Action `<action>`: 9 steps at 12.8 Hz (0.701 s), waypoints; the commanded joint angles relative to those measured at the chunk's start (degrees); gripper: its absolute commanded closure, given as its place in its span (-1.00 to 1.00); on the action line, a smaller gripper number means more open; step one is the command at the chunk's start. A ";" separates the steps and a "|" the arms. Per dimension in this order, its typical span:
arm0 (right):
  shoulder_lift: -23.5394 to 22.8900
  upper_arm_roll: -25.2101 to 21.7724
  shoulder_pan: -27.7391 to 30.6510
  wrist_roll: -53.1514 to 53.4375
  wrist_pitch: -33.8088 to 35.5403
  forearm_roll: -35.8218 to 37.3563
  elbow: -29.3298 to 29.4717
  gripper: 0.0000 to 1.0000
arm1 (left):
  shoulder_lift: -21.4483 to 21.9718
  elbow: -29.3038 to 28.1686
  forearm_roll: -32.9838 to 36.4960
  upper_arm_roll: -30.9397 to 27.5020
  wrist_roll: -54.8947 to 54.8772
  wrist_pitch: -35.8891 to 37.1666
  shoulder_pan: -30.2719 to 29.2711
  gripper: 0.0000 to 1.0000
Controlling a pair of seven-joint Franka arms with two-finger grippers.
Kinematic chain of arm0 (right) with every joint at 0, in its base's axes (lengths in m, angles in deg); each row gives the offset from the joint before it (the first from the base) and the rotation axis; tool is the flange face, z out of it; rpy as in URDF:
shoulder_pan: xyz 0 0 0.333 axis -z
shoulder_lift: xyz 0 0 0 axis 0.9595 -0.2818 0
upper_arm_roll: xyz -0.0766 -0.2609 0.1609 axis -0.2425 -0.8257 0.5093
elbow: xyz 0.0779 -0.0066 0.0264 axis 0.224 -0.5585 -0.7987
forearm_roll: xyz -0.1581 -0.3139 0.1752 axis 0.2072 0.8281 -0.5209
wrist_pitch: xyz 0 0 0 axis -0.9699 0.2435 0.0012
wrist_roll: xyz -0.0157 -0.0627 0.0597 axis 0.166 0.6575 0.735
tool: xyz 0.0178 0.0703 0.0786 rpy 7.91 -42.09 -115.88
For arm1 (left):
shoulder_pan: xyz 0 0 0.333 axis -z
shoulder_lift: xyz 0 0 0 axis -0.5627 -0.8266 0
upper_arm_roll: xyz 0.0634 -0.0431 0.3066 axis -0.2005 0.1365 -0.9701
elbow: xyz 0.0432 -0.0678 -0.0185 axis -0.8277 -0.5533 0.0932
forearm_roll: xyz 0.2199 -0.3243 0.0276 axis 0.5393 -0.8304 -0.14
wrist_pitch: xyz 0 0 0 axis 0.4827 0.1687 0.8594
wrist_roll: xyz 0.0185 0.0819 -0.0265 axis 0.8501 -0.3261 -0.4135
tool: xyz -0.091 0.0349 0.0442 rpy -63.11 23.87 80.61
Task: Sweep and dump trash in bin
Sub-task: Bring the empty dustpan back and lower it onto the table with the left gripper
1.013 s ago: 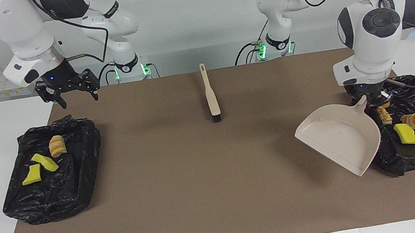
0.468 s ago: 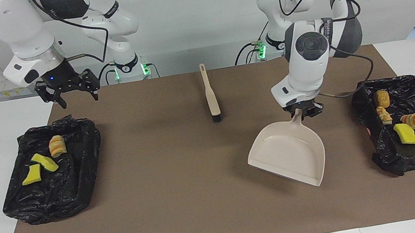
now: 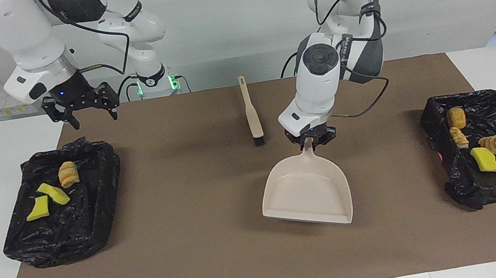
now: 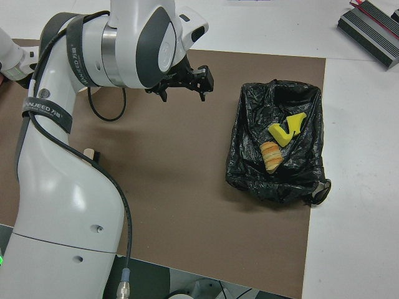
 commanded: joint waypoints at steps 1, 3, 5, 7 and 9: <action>0.13 0.33 0.31 0.84 -0.64 0.16 0.09 -1.00 | -5.79 7.78 -1.52 -0.94 6.41 0.13 2.27 1.00; 0.13 0.33 0.40 0.84 -0.56 0.16 0.09 -1.00 | -6.33 8.40 -1.79 -0.85 7.66 -0.39 2.89 1.00; 0.13 0.33 0.31 0.84 -0.64 0.16 0.09 -1.00 | -7.29 9.45 -3.63 -0.94 7.75 -0.83 2.89 1.00; 0.13 0.33 0.40 0.84 -0.64 0.16 0.09 -1.00 | -11.67 11.99 -3.11 -0.94 9.05 -0.49 4.73 1.00; 0.13 0.33 0.31 0.84 -0.56 0.16 0.09 -1.00 | -14.15 13.77 -3.37 -0.76 9.77 0.30 5.35 1.00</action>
